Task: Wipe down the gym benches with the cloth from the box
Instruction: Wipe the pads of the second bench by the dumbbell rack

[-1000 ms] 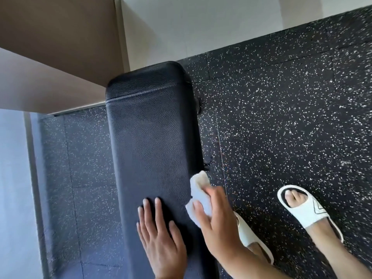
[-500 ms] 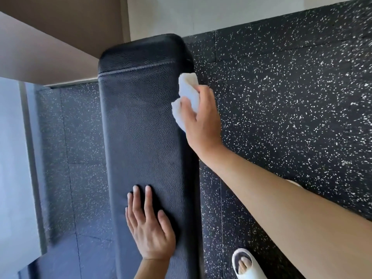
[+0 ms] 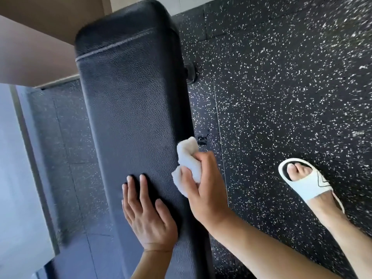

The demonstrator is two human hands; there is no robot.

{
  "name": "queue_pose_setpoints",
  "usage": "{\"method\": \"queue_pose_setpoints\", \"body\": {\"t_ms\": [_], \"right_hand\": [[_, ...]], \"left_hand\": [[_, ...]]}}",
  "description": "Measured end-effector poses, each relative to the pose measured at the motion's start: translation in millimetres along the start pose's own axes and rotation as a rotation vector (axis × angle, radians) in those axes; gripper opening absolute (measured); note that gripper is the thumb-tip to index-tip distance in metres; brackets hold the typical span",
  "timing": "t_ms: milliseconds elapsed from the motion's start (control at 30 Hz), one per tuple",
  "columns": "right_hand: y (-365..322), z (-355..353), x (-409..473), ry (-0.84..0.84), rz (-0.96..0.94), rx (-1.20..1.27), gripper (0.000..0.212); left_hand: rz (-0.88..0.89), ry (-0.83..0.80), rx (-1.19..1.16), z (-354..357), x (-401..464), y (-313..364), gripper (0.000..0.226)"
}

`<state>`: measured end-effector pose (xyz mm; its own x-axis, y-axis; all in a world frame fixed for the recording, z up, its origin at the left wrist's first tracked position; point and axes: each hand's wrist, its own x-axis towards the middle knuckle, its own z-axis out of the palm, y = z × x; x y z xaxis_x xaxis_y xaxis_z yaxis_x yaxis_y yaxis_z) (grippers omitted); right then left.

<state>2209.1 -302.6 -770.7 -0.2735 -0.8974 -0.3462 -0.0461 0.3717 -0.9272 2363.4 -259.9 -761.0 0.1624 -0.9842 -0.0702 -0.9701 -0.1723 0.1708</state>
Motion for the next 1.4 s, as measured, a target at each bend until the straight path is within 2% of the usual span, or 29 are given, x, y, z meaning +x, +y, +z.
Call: {"method": "queue_pose_setpoints", "body": {"t_ms": [200,300,433,600,700,933,1033,1167,1300,1400], "right_hand": [[-38,11,106,0.190,-0.072,-0.004,0.025],[-40,17,112,0.256,-0.103,-0.012,0.024],[-12,13,37,0.213,-0.131,-0.004,0.019],[35,3,-103,0.089,-0.055,0.001,0.024],[42,5,-127,0.094,-0.013,-0.007,0.020],[5,10,-4,0.215,-0.057,0.053,0.015],[1,11,15,0.238,-0.062,0.068,0.016],[23,10,-55,0.185,-0.109,0.031,0.014],[61,2,-168,0.089,-0.020,0.054,0.013],[71,-1,-211,0.037,0.014,0.012,0.016]], "left_hand": [[0.010,0.025,-0.006,0,-1,0,0.066],[0.015,0.031,-0.001,2,-2,-2,0.065],[0.038,0.049,-0.002,3,-2,-5,0.064],[0.032,0.064,-0.017,3,-3,-6,0.064],[0.032,0.073,-0.020,3,-4,-5,0.065],[0.031,0.088,-0.045,5,-6,-8,0.062],[0.040,0.102,-0.054,5,-7,-8,0.061],[0.033,0.115,-0.072,5,-5,-10,0.061],[0.027,0.106,-0.111,1,-8,-8,0.059],[0.048,0.068,-0.154,-5,-10,-6,0.058]]}}
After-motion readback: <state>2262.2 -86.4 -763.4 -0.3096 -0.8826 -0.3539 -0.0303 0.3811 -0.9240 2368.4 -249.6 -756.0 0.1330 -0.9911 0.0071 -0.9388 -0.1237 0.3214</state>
